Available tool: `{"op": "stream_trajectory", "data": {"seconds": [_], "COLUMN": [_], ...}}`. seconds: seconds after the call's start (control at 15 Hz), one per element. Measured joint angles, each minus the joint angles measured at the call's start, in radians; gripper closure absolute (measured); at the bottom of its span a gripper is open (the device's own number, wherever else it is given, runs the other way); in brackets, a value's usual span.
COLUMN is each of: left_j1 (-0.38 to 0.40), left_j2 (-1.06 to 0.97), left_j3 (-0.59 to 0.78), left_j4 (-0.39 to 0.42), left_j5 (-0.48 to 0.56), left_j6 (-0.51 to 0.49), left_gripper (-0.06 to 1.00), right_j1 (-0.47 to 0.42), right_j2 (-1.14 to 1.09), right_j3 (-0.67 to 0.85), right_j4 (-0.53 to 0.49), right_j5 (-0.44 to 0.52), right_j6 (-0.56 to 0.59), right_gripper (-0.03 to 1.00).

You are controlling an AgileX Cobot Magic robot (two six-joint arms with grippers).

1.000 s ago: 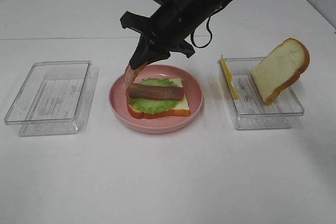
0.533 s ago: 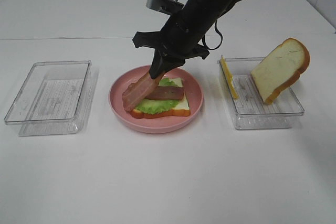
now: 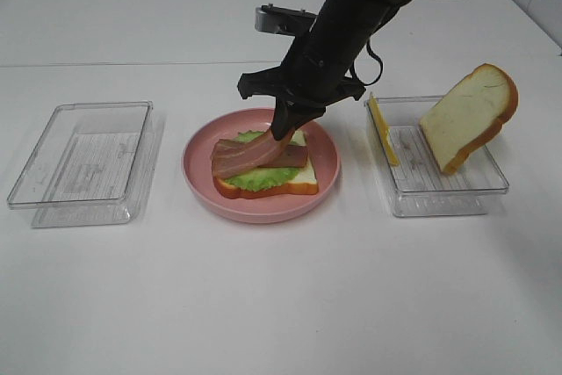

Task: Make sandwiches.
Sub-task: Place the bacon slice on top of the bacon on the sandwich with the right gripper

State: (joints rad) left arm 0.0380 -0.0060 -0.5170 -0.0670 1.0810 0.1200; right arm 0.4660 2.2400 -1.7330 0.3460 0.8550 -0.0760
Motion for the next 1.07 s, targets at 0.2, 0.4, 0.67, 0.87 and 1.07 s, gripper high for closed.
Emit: {"op": "stream_trajectory", "data": {"seconds": [0.2, 0.4, 0.67, 0.87, 1.07], "left_j1": [0.000, 0.000, 0.000, 0.000, 0.000], "left_j2": [0.000, 0.000, 0.000, 0.000, 0.000], "left_j3": [0.000, 0.000, 0.000, 0.000, 0.000], "left_j4": [0.000, 0.000, 0.000, 0.000, 0.000], "left_j5": [0.000, 0.000, 0.000, 0.000, 0.000], "left_j6": [0.000, 0.000, 0.000, 0.000, 0.000], "left_gripper": [0.03, 0.03, 0.03, 0.03, 0.03], "right_j1": [0.000, 0.000, 0.000, 0.000, 0.000], "right_j2": [0.002, 0.002, 0.002, -0.028, -0.075], "right_j3": [0.000, 0.000, 0.000, 0.000, 0.000], "right_j4": [-0.034, -0.035, -0.038, -0.055, -0.112], "right_j5": [-0.004, -0.006, -0.023, -0.022, 0.006], "right_j6": [0.000, 0.000, 0.003, 0.064, 0.137], "right_gripper": [0.94, 0.75, 0.28, 0.10, 0.08]}}
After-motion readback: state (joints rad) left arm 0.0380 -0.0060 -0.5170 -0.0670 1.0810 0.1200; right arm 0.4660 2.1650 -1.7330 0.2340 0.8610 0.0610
